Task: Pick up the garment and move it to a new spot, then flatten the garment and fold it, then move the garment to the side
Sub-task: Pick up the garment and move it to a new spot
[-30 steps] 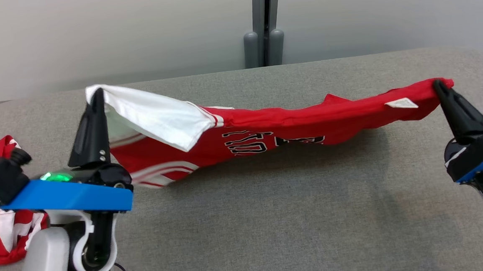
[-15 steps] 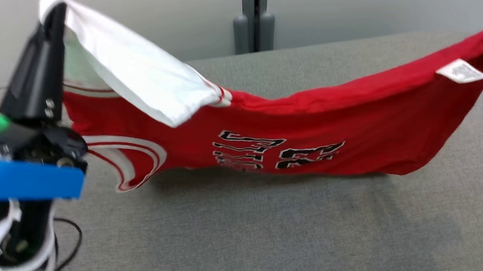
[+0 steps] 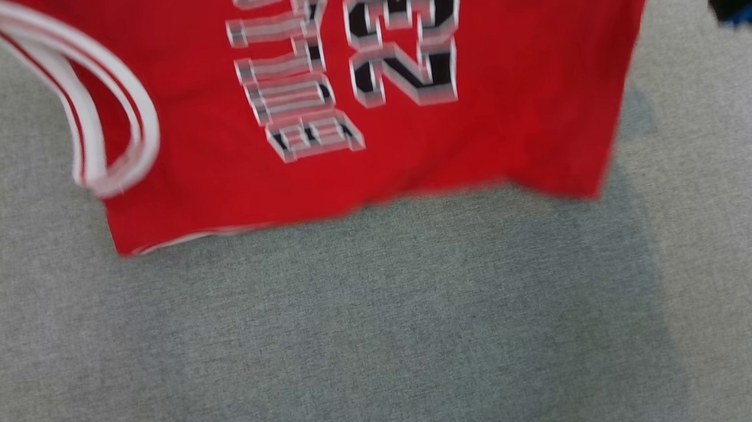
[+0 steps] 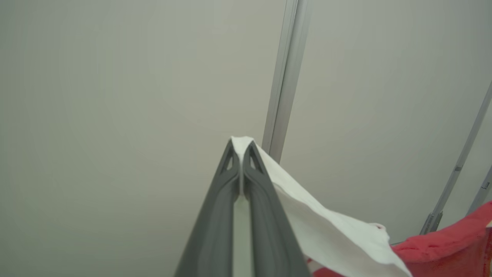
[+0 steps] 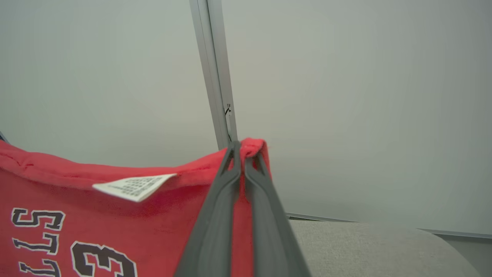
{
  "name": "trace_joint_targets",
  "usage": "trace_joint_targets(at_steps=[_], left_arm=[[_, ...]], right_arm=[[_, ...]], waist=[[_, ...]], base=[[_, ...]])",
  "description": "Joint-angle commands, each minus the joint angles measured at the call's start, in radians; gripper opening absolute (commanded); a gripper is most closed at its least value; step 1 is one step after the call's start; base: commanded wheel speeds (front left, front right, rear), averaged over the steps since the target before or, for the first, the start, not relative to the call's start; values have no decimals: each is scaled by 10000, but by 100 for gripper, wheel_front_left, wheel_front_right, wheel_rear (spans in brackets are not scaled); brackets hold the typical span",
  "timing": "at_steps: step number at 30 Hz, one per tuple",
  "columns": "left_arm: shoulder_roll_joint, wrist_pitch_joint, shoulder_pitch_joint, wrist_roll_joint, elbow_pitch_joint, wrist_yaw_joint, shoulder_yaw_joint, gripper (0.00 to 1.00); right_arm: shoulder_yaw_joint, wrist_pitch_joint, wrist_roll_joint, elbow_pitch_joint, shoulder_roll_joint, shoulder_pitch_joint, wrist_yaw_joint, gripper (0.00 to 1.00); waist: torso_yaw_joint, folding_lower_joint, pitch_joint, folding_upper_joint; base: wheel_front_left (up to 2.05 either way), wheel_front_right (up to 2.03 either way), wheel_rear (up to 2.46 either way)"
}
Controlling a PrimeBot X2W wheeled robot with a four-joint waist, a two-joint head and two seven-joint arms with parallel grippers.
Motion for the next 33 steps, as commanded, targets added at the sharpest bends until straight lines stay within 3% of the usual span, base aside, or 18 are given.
trace_joint_targets(at_steps=[1, 3, 7, 13, 19, 26, 33], left_arm=[[104, -422, -695, 404, 477, -66, -71, 0], [308, -1052, -1621, 1112, 1087, -210, -327, 0], [130, -2422, -3104, 1689, 2038, -333, -419, 0], [-198, -3875, -3755, 1760, 2925, -549, -741, 0], [-198, -4655, -2449, 1452, 3569, -681, -1074, 0], [-633, -5227, 523, 886, 3944, -741, -1714, 0], [-1237, -5203, 3678, 193, 3880, -764, -2450, 0]], right_arm=[[58, -515, -223, 522, 18, -776, 1, 0], [147, -1234, -531, 1230, -58, -1704, 1, 0], [-19, -2897, -1127, 2278, -16, -3218, -1, 0], [130, -4448, -1872, 3378, -182, -3768, 1, 0], [1212, -5165, -2185, 4613, -525, -2633, -1, 0], [2201, -5735, -1499, 6202, -661, -913, 1, 0], [2550, -4959, -594, 6998, -1032, 786, -1, 0]], waist=[[67, -4, 187, 0], [69, -4, 289, 0], [78, -4, 224, 0], [267, -4, 168, 0], [401, -4, 567, 0], [681, -4, 555, 0], [1147, -4, -405, 0]], base=[[0, 0, 0], [0, 0, 0], [0, 0, 0], [0, 0, 0], [0, 0, 0], [0, 0, 0], [0, 0, 0]])
